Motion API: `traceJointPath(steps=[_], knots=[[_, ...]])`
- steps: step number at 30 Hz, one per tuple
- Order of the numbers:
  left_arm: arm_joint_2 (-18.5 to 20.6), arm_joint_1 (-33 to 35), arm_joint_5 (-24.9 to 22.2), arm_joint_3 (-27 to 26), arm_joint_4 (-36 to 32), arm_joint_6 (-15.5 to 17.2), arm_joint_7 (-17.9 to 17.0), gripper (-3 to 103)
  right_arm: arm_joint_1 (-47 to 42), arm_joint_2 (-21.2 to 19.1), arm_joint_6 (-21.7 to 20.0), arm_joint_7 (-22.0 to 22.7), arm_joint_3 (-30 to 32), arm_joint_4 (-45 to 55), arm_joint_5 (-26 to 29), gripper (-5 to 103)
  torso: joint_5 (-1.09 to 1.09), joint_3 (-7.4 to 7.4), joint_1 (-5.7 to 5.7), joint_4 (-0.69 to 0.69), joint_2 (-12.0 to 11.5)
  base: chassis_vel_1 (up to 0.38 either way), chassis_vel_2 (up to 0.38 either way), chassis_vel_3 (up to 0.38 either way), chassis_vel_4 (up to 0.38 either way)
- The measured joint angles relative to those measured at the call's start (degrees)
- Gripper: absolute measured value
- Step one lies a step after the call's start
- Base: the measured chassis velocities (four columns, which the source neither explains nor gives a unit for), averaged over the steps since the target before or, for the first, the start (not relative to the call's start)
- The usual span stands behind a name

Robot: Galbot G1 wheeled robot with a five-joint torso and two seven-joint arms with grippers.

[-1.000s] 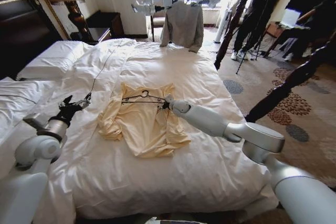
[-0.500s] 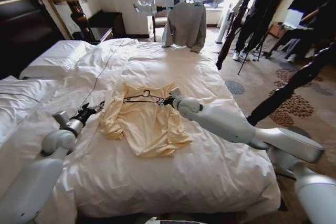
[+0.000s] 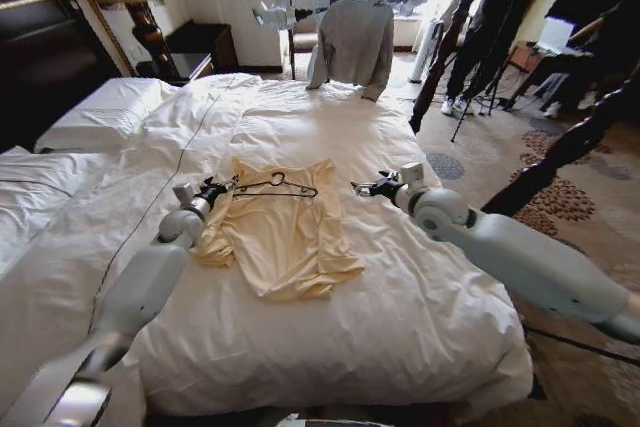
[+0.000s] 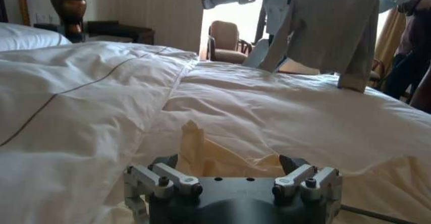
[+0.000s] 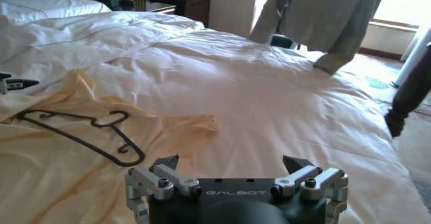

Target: Pick up the clothes from the bed and hang them on the clothes hanger.

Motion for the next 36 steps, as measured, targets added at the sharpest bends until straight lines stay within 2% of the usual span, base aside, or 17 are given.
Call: traceJointPath(steps=[1,3,4,7,8,12,13,14,17,20,23,30,34,35,36], knots=[[0.0,0.0,0.0,0.0,0.0,0.0,0.0,100,0.0,0.0,0.0,0.0,0.0,0.0,0.0,100,0.00,0.00,0.00,0.00,0.0,0.000,0.000,0.000,0.000],[-3.2,-3.9,2.1,2.7,5.3,-2.1,0.0,100,-1.6,-3.1,0.8,-0.3,1.1,1.3,0.0,100,0.00,0.00,0.00,-0.01,0.0,0.000,0.000,0.000,0.000],[-3.2,-3.9,2.1,2.7,5.3,-2.1,0.0,100,-1.6,-3.1,0.8,-0.3,1.1,1.3,0.0,100,0.00,0.00,0.00,-0.01,0.0,0.000,0.000,0.000,0.000],[-9.1,-10.0,6.5,4.6,15.4,-6.7,-0.1,100,-3.5,-6.7,2.1,-0.5,2.6,2.4,0.0,100,0.01,-0.01,-0.02,-0.01,0.0,0.000,0.000,0.000,0.000],[-9.1,-10.0,6.5,4.6,15.4,-6.7,-0.1,100,-3.5,-6.7,2.1,-0.5,2.6,2.4,0.0,100,0.01,-0.01,-0.02,-0.01,0.0,0.000,0.000,0.000,0.000],[-14.2,-15.1,13.8,4.4,26.7,-13.2,-0.8,100,-3.8,-8.4,3.2,-0.5,3.4,2.4,0.2,100,0.02,0.00,0.00,-0.02,0.0,0.000,0.000,0.000,0.000],[-14.2,-15.1,13.8,4.4,26.7,-13.2,-0.8,100,-3.8,-8.4,3.2,-0.5,3.4,2.4,0.2,100,0.02,0.00,0.00,-0.02,0.0,0.000,0.000,0.000,0.000],[-15.0,-15.9,16.1,4.0,29.1,-14.3,-0.9,100,-3.6,-8.4,3.4,-0.5,3.4,2.1,0.4,100,0.02,0.00,0.00,-0.01,0.0,0.000,0.000,0.000,0.000],[-15.8,-16.6,19.0,2.9,32.3,-15.0,-1.7,100,-3.2,-8.1,3.8,-0.7,3.4,1.4,0.5,100,-0.05,0.00,-0.01,0.02,0.0,0.000,0.000,0.000,0.000],[-16.0,-17.2,20.7,2.1,34.4,-15.2,-2.1,100,-3.1,-7.6,4.0,-0.8,3.3,0.8,0.4,100,-0.02,0.00,-0.01,0.03,0.0,0.000,0.000,0.000,0.000],[-16.2,-18.4,25.0,0.3,38.3,-16.0,-2.2,103,-3.1,-6.8,4.4,-1.3,3.1,0.0,0.3,100,-0.02,0.00,0.00,0.04,0.0,0.000,0.000,0.000,0.000],[-17.1,-19.9,26.0,-0.3,41.3,-16.7,-1.1,90,-2.7,-6.4,4.4,-1.8,2.9,-0.7,0.7,100,-0.03,-0.01,-0.01,0.01,0.0,0.000,0.000,0.000,0.000],[-18.3,-21.5,26.7,-0.7,44.5,-16.9,-0.7,70,-2.5,-6.8,4.5,-1.7,2.9,-0.1,2.4,100,-0.02,0.00,-0.01,0.00,0.0,0.000,0.000,0.000,0.000],[-18.3,-21.5,26.7,-0.7,44.5,-16.9,-0.7,70,-2.5,-6.8,4.5,-1.7,2.9,-0.1,2.4,100,-0.02,0.00,-0.01,0.00,0.0,0.000,0.000,0.000,0.000],[-18.6,-21.8,27.5,-1.2,45.2,-16.9,-0.7,64,-2.5,-7.1,4.5,-1.7,3.0,0.2,3.0,100,-0.03,0.00,-0.01,0.01,0.0,0.000,0.000,0.000,0.000]])
